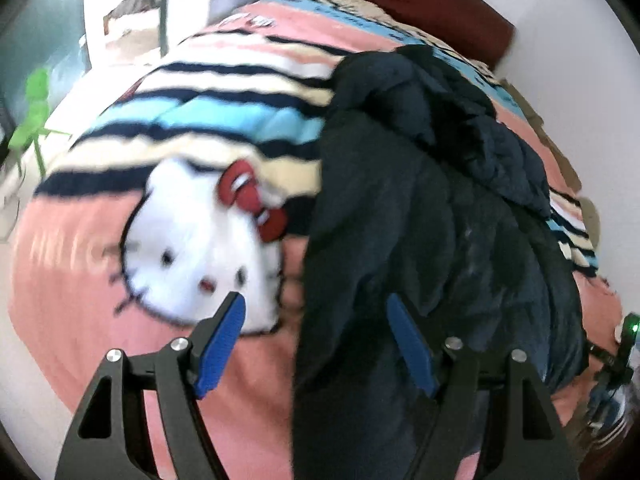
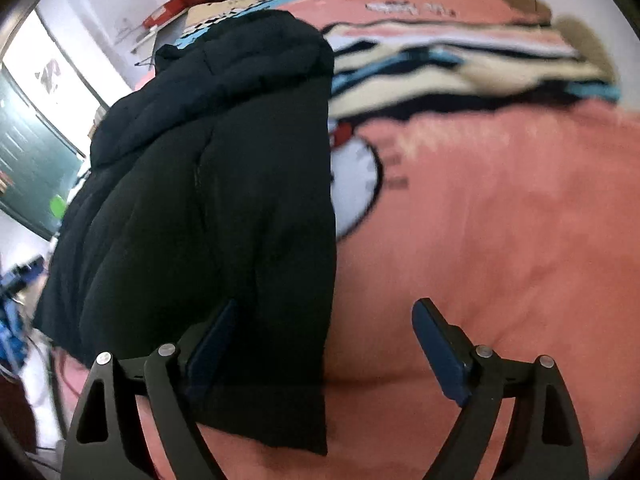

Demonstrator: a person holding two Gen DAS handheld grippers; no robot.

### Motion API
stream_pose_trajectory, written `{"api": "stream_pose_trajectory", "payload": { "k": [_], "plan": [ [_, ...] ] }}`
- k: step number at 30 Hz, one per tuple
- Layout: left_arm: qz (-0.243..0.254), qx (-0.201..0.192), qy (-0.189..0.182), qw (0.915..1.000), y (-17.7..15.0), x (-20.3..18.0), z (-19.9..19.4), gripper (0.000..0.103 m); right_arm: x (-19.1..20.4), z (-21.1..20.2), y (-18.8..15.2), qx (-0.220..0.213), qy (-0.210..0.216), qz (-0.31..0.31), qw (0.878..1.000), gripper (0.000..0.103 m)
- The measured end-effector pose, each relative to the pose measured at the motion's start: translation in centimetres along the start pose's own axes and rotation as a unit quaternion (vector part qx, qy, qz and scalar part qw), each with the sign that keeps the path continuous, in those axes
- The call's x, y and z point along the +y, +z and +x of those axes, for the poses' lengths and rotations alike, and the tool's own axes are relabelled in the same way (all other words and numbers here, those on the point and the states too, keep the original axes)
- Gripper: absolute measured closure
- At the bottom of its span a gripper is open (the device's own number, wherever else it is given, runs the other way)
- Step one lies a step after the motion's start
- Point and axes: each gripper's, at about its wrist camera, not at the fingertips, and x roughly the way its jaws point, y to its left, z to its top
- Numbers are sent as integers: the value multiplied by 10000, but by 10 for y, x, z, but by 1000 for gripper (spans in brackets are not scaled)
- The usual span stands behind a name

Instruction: Fold large clothes

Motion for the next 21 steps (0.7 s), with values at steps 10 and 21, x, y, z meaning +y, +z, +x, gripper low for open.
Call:
{"api": "stream_pose_trajectory", "payload": {
  "k": [10,21],
  "plan": [
    [-1259,296,-1158,9848,-52,24,23,31,3,16,-10,107,538,-148,9984,10],
    [-1411,387,-2151,9656,-72,6,24,31,20,30,-28,331,1370,-68,9900,27]
  ]
}}
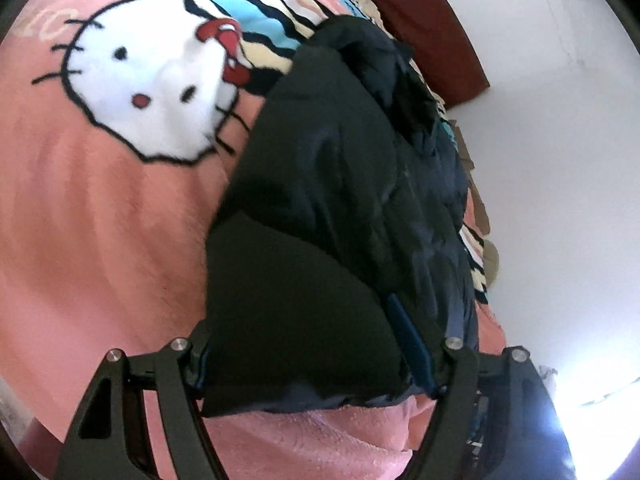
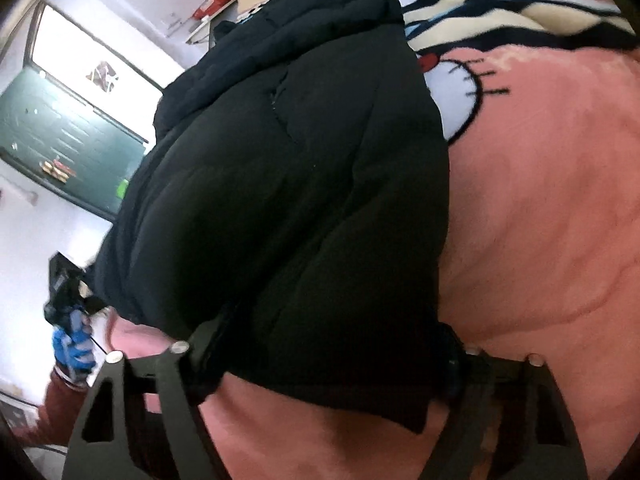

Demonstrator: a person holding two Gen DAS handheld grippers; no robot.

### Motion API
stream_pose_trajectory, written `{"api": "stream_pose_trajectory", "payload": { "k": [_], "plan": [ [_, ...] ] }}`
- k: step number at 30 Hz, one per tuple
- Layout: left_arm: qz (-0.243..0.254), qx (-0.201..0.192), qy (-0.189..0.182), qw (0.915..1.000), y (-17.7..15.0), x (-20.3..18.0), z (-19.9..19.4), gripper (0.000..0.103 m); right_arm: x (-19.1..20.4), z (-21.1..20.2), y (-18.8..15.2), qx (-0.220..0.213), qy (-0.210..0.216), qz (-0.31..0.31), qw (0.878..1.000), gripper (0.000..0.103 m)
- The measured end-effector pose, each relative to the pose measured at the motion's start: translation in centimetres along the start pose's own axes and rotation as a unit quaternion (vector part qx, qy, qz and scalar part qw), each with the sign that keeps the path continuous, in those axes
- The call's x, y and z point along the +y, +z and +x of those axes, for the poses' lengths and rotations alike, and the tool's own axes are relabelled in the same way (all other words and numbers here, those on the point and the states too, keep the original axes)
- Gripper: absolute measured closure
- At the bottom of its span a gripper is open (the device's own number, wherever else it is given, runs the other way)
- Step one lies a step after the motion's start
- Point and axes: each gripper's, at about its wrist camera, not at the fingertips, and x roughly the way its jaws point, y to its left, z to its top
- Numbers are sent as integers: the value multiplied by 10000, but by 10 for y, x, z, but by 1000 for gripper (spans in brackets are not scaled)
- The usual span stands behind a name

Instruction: Fold large clothes

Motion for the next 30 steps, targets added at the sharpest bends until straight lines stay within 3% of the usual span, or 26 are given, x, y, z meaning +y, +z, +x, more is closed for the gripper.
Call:
{"api": "stream_pose_trajectory", "payload": {
  "k": [11,19,26,30],
  "plan": [
    [229,-189,258,9992,-8,-13,-1,31,5,-19,-8,-233,-233,16,9995,28],
    [347,-476,772,9953,1,-6,-38,31,-7,-45,-5,-397,-517,20,9979,28],
    [644,-687,1162,9887,63,-28,-50,31,-12,-73,44,-647,-952,-122,9933,27],
    [1031,-656,1071,9867,127,-72,-20,31,-1,-63,109,-690,-1105,-305,9910,27]
  ]
}}
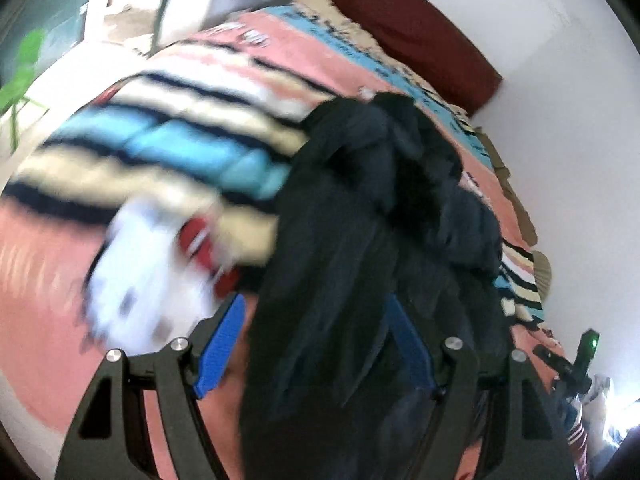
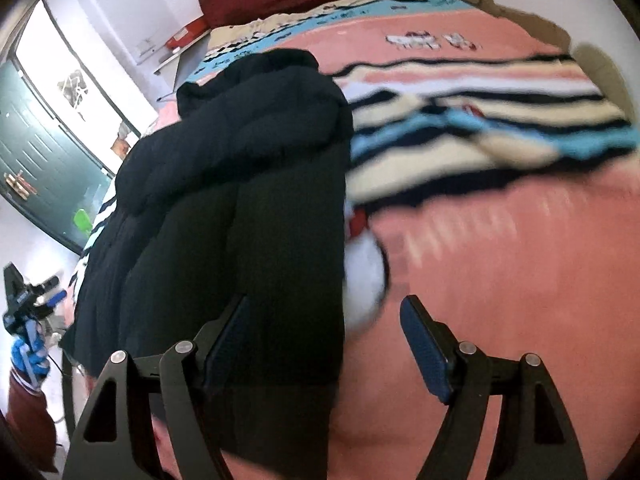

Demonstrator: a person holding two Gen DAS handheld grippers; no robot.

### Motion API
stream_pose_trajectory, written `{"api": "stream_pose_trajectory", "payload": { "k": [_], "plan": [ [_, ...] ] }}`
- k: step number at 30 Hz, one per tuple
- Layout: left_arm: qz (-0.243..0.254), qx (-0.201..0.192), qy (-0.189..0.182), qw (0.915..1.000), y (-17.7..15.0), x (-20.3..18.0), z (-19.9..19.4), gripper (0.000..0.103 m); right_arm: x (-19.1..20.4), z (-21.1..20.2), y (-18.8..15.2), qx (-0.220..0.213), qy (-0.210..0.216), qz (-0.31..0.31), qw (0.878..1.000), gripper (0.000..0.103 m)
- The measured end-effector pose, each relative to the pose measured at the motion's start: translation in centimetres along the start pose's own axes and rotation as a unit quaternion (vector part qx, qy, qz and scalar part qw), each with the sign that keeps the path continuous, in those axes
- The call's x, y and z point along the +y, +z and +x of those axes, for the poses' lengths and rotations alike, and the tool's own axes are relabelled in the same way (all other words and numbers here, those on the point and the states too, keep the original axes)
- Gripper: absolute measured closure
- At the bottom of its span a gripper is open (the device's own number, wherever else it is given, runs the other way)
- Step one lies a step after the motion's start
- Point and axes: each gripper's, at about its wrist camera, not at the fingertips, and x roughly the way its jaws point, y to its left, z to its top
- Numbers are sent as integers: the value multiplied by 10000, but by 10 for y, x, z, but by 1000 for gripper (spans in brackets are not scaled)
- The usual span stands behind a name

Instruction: Fold large clothes

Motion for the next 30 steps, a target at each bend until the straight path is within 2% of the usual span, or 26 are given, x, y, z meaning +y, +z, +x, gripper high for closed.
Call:
{"api": "stream_pose_trajectory", "payload": {
  "k": [5,7,8,10,11,13,15,19,22,26,30],
  "plan": [
    [437,-79,-313,9985,106,-60,57,31,15,35,94,-155,-11,-234,9996,25],
    [649,-109,-370,9971,157,-89,89,31,22,57,149,-267,42,-335,9991,23],
    [748,-104,-397,9964,184,-104,108,31,24,65,165,-299,46,-367,9989,23],
    [926,-81,-388,9949,227,-127,146,31,38,96,221,-368,28,-521,9980,22],
    [1013,-50,-361,9942,249,-139,169,31,43,105,236,-385,14,-575,9976,22],
    [1113,33,-328,9932,282,-159,211,31,60,140,289,-433,-44,-779,9960,20],
    [1113,103,-346,9931,312,-174,258,31,74,169,327,-470,-33,-872,9951,19],
    [1154,389,-410,9917,348,-189,333,31,100,234,395,-487,256,-918,9943,17],
    [1321,499,-303,9895,366,-192,377,31,114,280,430,-434,571,-1028,9921,15],
    [1257,740,-261,9890,381,-176,420,31,133,335,457,-214,581,-1253,9902,14],
    [966,903,-759,9883,383,-155,434,31,145,367,468,-86,716,-1424,9872,13]
  ]
}}
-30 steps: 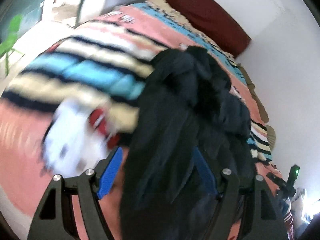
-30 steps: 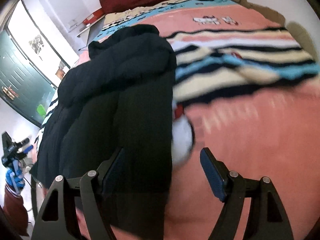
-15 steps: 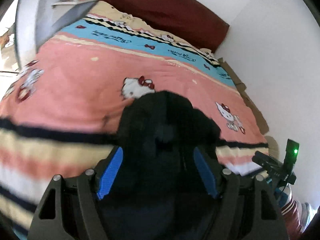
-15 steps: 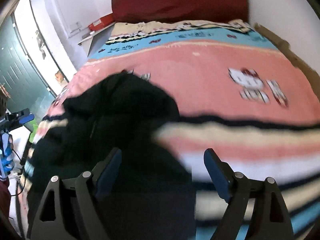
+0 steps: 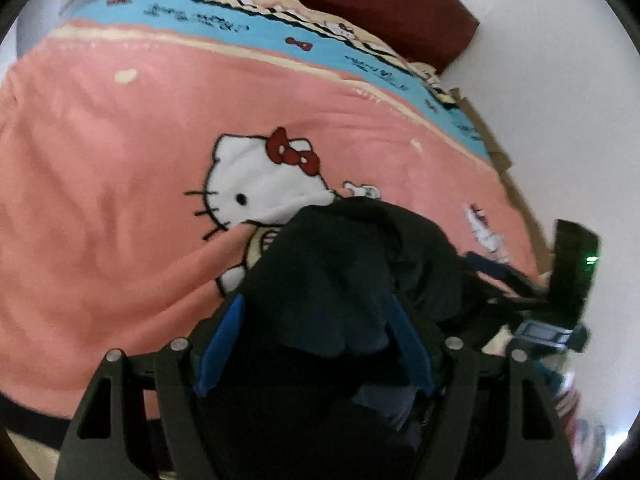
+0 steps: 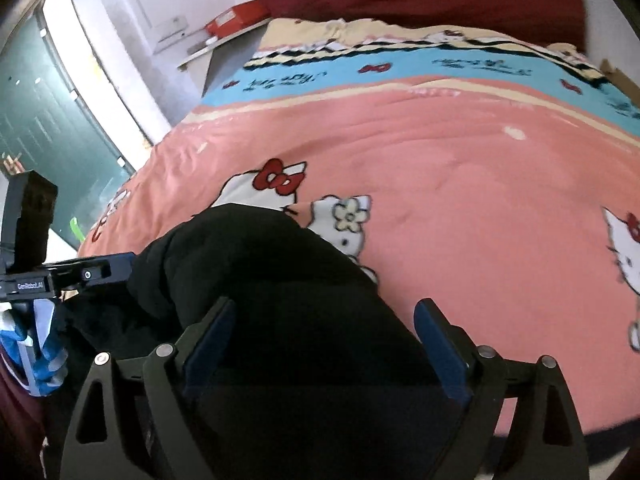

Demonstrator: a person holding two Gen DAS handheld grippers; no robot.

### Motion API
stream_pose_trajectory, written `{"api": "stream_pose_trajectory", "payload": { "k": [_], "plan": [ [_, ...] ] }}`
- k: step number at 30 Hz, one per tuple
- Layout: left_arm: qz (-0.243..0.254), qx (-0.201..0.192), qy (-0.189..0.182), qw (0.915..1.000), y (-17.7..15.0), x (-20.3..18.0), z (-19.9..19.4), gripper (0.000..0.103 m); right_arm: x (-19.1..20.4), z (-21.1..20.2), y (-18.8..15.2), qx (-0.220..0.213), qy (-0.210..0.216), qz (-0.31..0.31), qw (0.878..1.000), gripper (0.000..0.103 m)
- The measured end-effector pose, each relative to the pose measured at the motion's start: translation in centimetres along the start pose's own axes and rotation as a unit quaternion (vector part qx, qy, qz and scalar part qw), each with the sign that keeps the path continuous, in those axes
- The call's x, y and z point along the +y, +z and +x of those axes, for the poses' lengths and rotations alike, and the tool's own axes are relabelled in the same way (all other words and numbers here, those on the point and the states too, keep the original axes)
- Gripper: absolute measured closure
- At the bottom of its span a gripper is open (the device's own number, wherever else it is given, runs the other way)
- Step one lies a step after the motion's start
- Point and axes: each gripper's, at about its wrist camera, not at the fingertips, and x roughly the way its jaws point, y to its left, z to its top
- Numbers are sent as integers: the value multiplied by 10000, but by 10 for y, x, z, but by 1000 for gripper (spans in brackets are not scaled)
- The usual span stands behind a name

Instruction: Fold large clothes

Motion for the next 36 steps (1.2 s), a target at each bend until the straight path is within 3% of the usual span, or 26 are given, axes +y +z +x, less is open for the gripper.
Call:
{"api": "stream_pose_trajectory", "payload": {
  "k": [6,8,11,14,16,17,18,19,23,28,36],
  "plan": [
    [-26,101,-912,9958,-7,5,3,31,3,24,2,44,231,-43,9997,11],
    [-18,110,-968,9952,-9,6,7,31,0,26,-2,22,355,37,9994,11],
    [-89,299,-750,9967,-15,11,22,31,-7,34,-8,99,388,157,9991,12],
    [155,195,-519,9983,-23,0,21,34,-2,32,-11,112,315,41,9994,33],
    [419,66,-262,9988,-29,-11,17,58,2,27,-12,123,278,-22,9995,56],
    [581,-20,-184,9981,-33,-19,12,72,6,23,-13,160,206,-104,9996,62],
    [701,-96,-137,9974,-37,-26,6,82,10,18,-15,188,132,-185,9996,70],
    [814,-146,-85,9965,-40,-32,0,85,15,12,-16,207,92,-247,9994,78],
    [1282,-319,180,9911,-58,-65,-38,93,39,-26,-25,164,-60,-566,9982,90],
    [1693,-638,67,9835,-104,-106,-117,96,58,-109,-50,-332,94,-639,9974,93],
    [1923,-1153,-518,9732,-234,-128,-250,103,111,-260,-154,-1284,878,-583,9861,94]
  ]
}}
